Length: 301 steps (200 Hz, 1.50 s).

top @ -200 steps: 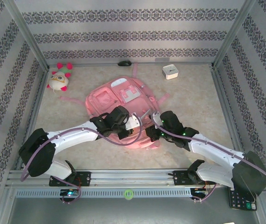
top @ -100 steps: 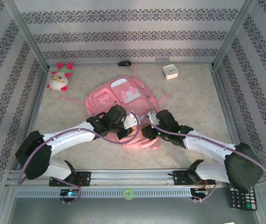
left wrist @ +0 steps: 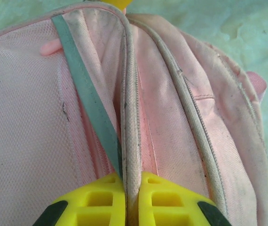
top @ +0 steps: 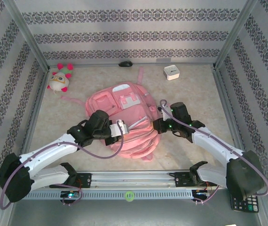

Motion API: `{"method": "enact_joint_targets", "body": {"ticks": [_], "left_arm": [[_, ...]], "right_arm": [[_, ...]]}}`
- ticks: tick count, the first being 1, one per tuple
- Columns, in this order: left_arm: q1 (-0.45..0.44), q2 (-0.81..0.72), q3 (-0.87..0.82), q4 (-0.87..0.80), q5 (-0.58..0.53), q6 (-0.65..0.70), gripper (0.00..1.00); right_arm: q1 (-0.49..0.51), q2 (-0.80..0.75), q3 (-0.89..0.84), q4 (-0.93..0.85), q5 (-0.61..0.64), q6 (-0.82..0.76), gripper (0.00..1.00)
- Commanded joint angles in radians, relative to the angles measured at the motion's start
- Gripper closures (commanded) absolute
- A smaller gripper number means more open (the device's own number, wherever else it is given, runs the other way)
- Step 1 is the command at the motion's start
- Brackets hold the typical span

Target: Pack the student bag

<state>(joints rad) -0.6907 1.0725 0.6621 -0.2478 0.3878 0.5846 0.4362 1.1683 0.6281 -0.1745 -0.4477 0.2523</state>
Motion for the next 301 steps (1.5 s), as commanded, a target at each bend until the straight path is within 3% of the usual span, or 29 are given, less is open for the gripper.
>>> {"method": "enact_joint_targets", "body": {"ticks": [1,14,35,63,95,104,123,137,155,170,185,208,222,234,239,242,244,253,262,263,265,267,301], "left_arm": [[0.019,-0.056,0.006,-0.132,0.014,0.112,0.71],[0.016,-0.049,0.042,-0.144,0.011,0.074,0.47],[-0.047,0.001,0.116,-0.057,-0.079,-0.111,0.33],[-0.193,0.13,0.167,0.063,-0.229,-0.168,0.26],[-0.234,0.304,0.206,0.152,-0.288,-0.198,0.25],[-0.234,0.345,0.213,0.172,-0.337,-0.201,0.3],[-0.234,0.383,0.233,0.159,-0.377,-0.177,0.63],[-0.233,0.348,0.213,0.153,-0.287,-0.128,0.85],[-0.232,0.251,0.137,0.15,-0.064,-0.019,0.99],[-0.224,0.175,0.086,0.138,0.086,0.035,1.0],[-0.217,0.134,0.068,0.08,0.15,0.086,1.0],[-0.188,0.133,0.056,0.073,0.11,0.106,1.0],[-0.148,0.166,0.05,0.164,0.008,0.033,1.0],[-0.1,0.201,0.058,0.255,-0.07,-0.065,0.84],[-0.077,0.21,0.062,0.284,-0.085,-0.1,0.68],[-0.064,0.216,0.065,0.313,-0.095,-0.122,0.63],[-0.057,0.218,0.067,0.319,-0.103,-0.137,0.56],[-0.026,0.219,0.081,0.356,-0.129,-0.195,0.27],[-0.003,0.209,0.094,0.369,-0.157,-0.249,0.02],[0.0,0.207,0.095,0.37,-0.162,-0.255,0.0],[0.005,0.201,0.096,0.37,-0.167,-0.267,0.0],[0.01,0.197,0.098,0.372,-0.175,-0.279,0.01],[0.113,0.014,0.046,0.369,-0.43,-0.515,0.01]], "right_arm": [[0.054,0.029,0.054,-0.02,0.064,-0.018,1.0],[0.094,0.031,0.058,-0.017,0.069,-0.009,1.0],[0.125,0.017,0.049,-0.008,0.084,0.013,1.0],[0.136,-0.009,0.041,-0.001,0.089,0.031,1.0],[0.136,-0.022,0.038,0.011,0.081,0.043,1.0],[0.135,-0.023,0.041,0.012,0.073,0.042,1.0],[0.115,-0.016,0.042,0.021,0.06,0.052,1.0],[0.062,0.003,0.037,0.055,0.055,0.069,1.0],[-0.013,0.073,0.05,0.122,0.066,0.087,1.0],[-0.05,0.17,0.098,0.191,0.062,0.093,1.0],[-0.068,0.271,0.157,0.261,0.046,0.109,1.0],[-0.085,0.365,0.249,0.323,0.055,0.124,1.0],[-0.105,0.387,0.293,0.311,0.06,0.104,1.0],[-0.137,0.392,0.318,0.291,0.056,0.083,1.0],[-0.155,0.39,0.324,0.281,0.053,0.074,0.95],[-0.17,0.385,0.326,0.274,0.05,0.063,0.86],[-0.173,0.385,0.326,0.273,0.049,0.06,0.85],[-0.209,0.36,0.319,0.256,0.045,0.039,0.59],[-0.25,0.325,0.303,0.244,0.044,0.022,0.24],[-0.253,0.32,0.3,0.242,0.044,0.02,0.15],[-0.265,0.311,0.295,0.239,0.042,0.016,0.06],[-0.276,0.301,0.289,0.237,0.042,0.012,0.03],[-0.428,0.079,0.138,0.203,0.111,-0.081,0.02]]}}
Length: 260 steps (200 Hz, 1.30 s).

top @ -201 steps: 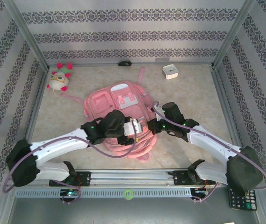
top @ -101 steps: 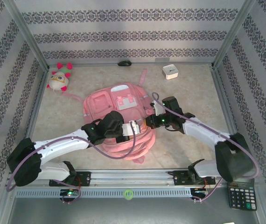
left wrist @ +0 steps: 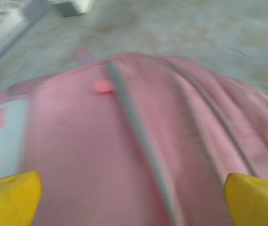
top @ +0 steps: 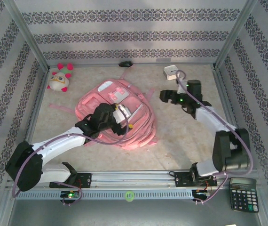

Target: Pack the student bag

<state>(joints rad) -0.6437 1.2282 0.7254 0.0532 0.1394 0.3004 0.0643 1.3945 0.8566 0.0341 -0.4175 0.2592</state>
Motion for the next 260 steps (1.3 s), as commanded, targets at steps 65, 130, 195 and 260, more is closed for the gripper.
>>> {"method": "enact_joint_targets", "body": {"ticks": [65,130,195,260], "left_arm": [[0.298,-0.358,-0.276,0.17,-0.648,-0.278,0.01],[0.406,0.184,-0.403,0.858,-0.486,-0.161,0.01],[0.643,0.367,-0.366,0.971,-0.245,-0.332,0.01],[0.642,0.363,-0.364,0.934,-0.217,-0.326,0.01]], "right_arm": [[-0.109,-0.36,-0.479,0.253,0.283,-0.195,0.02],[-0.109,-0.09,-0.559,0.806,0.188,-0.248,0.02],[-0.112,0.133,-0.503,0.955,0.32,-0.192,0.02],[-0.073,0.132,-0.478,0.905,0.367,-0.223,0.02]]}}
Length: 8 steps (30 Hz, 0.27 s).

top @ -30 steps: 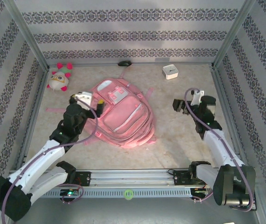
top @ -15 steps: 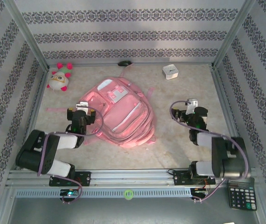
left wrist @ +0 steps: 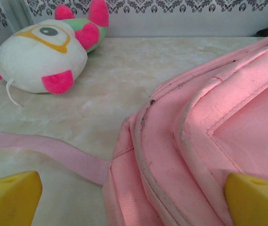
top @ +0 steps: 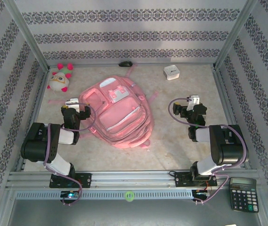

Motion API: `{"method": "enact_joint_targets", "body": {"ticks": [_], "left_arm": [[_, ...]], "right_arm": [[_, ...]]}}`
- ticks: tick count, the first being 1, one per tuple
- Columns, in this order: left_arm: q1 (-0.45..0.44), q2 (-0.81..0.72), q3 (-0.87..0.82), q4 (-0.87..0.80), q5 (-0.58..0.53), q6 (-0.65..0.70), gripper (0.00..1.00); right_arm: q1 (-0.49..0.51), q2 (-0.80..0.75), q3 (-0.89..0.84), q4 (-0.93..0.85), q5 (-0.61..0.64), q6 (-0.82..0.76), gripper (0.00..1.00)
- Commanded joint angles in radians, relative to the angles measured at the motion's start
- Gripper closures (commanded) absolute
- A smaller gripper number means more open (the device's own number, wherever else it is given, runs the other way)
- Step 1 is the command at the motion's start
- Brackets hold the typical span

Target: Pack the student bag

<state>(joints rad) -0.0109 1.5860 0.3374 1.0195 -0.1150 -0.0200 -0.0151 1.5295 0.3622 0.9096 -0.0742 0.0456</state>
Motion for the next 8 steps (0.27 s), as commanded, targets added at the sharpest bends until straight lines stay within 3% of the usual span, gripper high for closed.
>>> {"method": "enact_joint_targets", "body": {"ticks": [1,8], "left_arm": [[0.009,0.002,0.028,-0.04,0.041,-0.007,0.01],[0.006,0.005,0.041,-0.053,0.057,0.006,0.01]], "right_arm": [[0.006,-0.003,0.017,0.029,0.024,-0.009,0.02],[0.004,-0.001,0.017,0.029,0.017,-0.008,0.02]]}}
